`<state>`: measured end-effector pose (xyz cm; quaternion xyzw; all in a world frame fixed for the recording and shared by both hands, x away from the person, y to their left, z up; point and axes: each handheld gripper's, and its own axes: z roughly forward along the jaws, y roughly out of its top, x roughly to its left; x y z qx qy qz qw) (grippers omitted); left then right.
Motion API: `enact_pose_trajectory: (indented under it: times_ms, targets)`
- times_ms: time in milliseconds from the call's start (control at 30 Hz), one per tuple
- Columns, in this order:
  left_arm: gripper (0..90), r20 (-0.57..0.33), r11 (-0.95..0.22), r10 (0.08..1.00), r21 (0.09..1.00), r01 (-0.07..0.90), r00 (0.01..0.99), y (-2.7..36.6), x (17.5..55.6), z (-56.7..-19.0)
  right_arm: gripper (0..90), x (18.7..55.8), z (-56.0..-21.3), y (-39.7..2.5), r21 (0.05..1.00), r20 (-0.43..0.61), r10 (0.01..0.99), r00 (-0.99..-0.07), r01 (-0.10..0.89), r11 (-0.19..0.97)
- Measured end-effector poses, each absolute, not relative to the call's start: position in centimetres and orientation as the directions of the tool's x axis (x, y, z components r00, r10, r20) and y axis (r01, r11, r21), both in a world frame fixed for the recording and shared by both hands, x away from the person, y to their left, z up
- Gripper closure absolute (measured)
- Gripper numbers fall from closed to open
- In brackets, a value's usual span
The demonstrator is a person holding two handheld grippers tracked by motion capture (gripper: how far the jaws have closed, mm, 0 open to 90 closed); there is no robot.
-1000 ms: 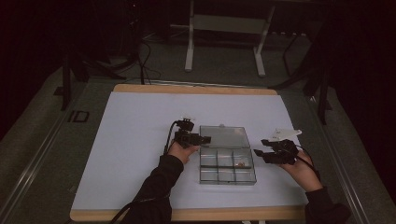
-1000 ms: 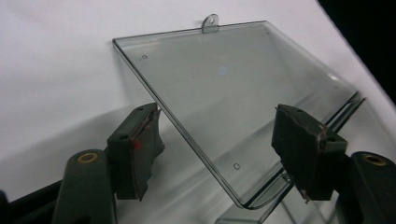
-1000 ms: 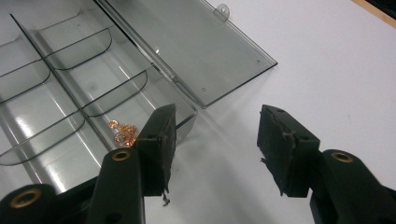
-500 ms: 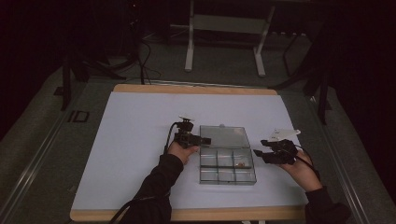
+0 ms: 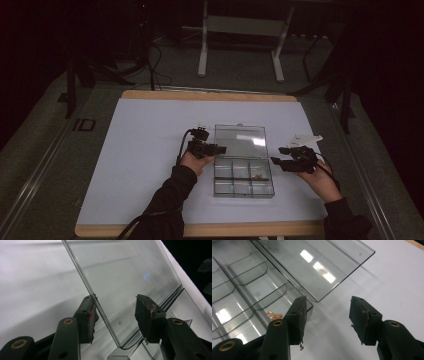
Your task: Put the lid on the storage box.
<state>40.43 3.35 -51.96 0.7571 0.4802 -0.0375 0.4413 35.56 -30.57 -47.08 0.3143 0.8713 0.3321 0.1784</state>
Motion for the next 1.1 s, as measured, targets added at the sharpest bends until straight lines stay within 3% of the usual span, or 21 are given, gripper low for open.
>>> enact_pose_trajectory:
  times_ms: [767, 1100]
  targets:
    - [74.4, -0.346, -0.219, 0.681, 0.745, 0.63, 0.646, 4.2, 38.8, -50.3, 51.4, 38.5, -46.7, -28.9, 0.718, -0.031, 0.693, -0.72, 0.466, 0.517]
    - [74.8, -0.301, -0.249, 0.681, 0.762, 0.598, 0.668, 4.0, 38.7, -49.9, 58.4, 38.5, -46.2, -28.8, 0.744, -0.02, 0.694, -0.719, 0.453, 0.491]
